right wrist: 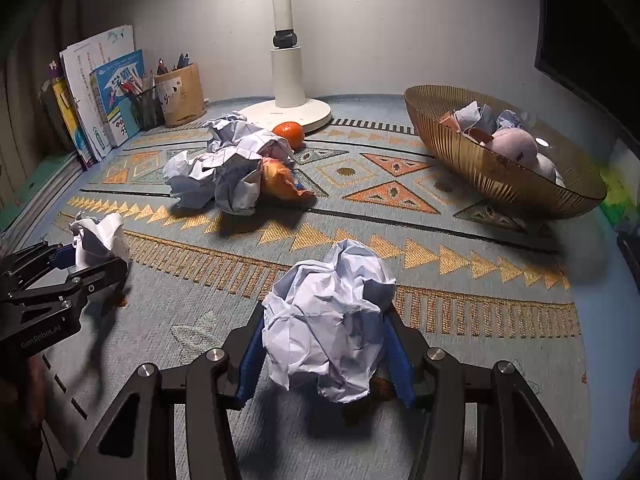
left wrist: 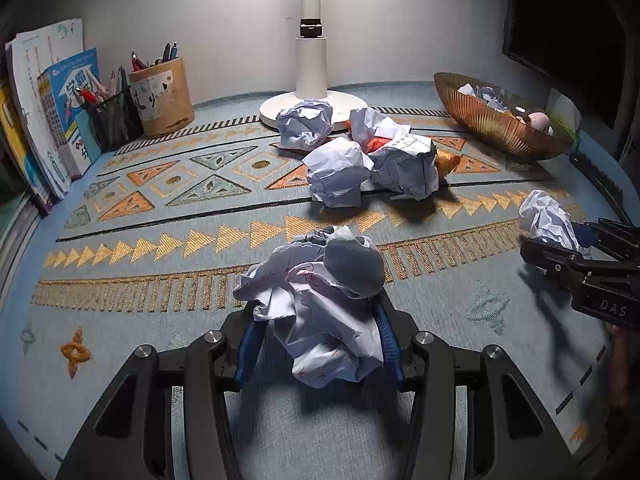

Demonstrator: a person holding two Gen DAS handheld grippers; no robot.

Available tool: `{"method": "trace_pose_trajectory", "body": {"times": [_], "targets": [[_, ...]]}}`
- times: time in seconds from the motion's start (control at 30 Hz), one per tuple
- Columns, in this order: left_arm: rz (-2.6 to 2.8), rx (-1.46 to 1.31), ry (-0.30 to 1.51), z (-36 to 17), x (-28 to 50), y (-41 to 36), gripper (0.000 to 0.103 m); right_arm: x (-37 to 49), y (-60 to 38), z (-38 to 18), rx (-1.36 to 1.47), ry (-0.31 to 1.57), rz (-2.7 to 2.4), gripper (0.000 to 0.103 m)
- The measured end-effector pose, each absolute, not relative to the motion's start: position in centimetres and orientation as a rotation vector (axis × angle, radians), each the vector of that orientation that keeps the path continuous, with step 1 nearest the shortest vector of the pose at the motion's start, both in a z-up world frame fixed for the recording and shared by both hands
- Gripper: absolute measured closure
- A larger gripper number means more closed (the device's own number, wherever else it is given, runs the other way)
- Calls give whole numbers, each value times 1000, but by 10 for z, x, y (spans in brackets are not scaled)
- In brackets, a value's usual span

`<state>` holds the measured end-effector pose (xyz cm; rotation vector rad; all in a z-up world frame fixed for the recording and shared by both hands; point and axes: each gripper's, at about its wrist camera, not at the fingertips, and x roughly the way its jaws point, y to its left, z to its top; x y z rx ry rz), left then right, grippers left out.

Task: Organize objects
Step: 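Lift the paper balls with both tools and bring them toward the bowl, then drop the paper balls into the amber bowl by opening both tools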

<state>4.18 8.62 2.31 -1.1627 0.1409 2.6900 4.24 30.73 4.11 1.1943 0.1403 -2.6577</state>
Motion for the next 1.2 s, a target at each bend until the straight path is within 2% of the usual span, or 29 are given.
{"method": "trace_pose_trajectory", "body": {"times": [0.23, 0.3, 0.43, 0.63, 0.73, 0.9, 0.97, 1.0, 1.03, 1.07, 1.1, 1.2], "targets": [[2671, -1171, 115, 32, 37, 94, 56, 45, 312, 47, 1156, 111, -2710, 52], [2637, -1148, 63, 49, 31, 103, 56, 48, 318, 52, 1124, 68, -2723, 51], [2614, -998, 145, 101, 12, 150, 56, 49, 343, 70, 1075, -117, -2694, 52], [2499, -866, 88, 160, -46, 232, 56, 35, 421, 140, 896, -280, -2858, 52], [2466, -861, 55, 165, -82, 270, 56, 14, 468, 171, 810, -396, -2959, 51], [2444, -870, 40, 151, -122, 312, 56, -33, 503, 193, 807, -438, -3054, 51], [2445, -859, 40, 146, -131, 323, 50, -52, 504, 194, 823, -424, -3058, 51], [2438, -856, 44, 143, -135, 328, 39, -61, 503, 194, 830, -409, -3064, 48], [2430, -865, 56, 140, -138, 333, 23, -70, 503, 192, 846, -394, -3070, 41], [2433, -880, 68, 136, -140, 335, 19, -79, 504, 189, 876, -383, -3077, 29], [2433, -896, 74, 133, -141, 334, 19, -86, 506, 186, 901, -379, -3078, 25], [2429, -914, 103, 129, -132, 324, 19, -90, 516, 172, 970, -420, -3053, 25]]}}
